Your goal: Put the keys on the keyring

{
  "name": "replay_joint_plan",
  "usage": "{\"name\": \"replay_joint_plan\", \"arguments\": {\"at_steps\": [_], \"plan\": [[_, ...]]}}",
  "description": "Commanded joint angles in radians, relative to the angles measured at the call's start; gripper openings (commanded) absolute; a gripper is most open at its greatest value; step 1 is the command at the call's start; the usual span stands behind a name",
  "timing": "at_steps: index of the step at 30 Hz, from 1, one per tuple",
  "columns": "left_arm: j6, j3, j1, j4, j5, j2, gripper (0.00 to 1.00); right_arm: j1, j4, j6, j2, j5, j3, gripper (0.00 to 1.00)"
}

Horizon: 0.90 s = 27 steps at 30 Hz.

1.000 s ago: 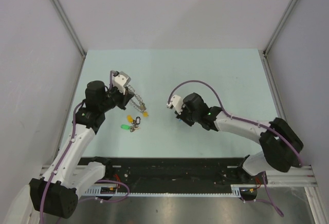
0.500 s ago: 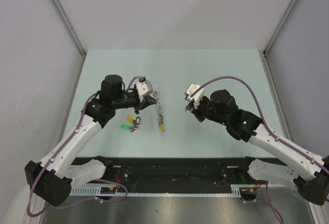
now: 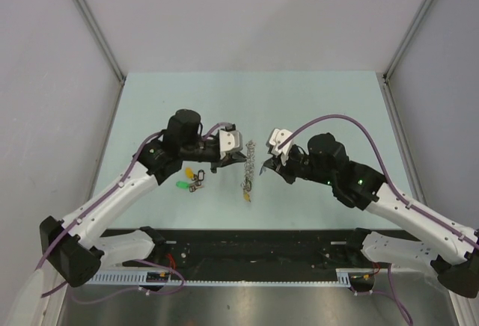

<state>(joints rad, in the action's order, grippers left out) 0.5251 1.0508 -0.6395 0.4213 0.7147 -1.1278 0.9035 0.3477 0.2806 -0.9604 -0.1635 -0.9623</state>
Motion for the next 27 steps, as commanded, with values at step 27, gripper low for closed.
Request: {"name": "replay_joint_plan", "arguments": {"at_steps": [27], "plan": [[0.216,-0.147,-0.141,-0.019,-0.158,0.151,0.0,0.112,-0.067,0.141,-0.061,-0.042,0.011,0.0]]}}
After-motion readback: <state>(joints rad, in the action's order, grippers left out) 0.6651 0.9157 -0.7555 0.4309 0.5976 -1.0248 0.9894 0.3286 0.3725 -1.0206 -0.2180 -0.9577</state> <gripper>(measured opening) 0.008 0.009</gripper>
